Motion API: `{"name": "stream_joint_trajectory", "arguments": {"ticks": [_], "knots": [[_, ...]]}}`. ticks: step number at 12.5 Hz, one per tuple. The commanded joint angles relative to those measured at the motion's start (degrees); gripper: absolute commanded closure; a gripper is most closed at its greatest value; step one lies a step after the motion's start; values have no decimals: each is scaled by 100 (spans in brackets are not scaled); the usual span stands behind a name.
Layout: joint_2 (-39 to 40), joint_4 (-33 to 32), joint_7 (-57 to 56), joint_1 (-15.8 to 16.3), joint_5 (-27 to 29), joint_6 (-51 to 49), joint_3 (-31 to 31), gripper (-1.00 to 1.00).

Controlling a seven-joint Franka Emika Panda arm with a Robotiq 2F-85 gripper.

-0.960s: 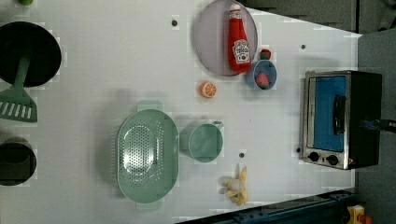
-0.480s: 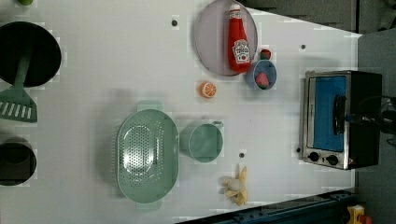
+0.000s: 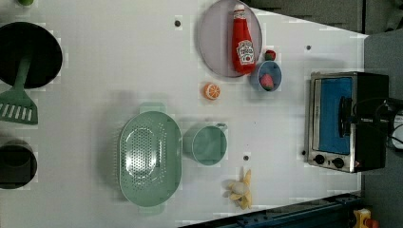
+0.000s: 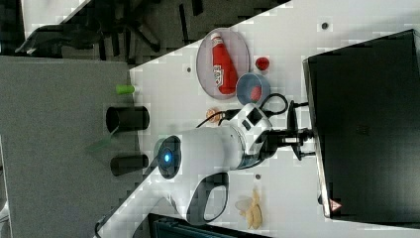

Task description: Flap open oven.

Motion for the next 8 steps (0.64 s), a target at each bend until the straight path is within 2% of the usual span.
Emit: {"name": "stream_joint_trajectory", "arguments": {"ticks": [1, 5, 8], "knots": [[-90, -94, 239, 314, -427, 64, 56, 65], [-89, -226, 1603, 613, -1602, 59, 129, 65], [-85, -395, 2218, 782, -1980, 58, 306, 65]]}}
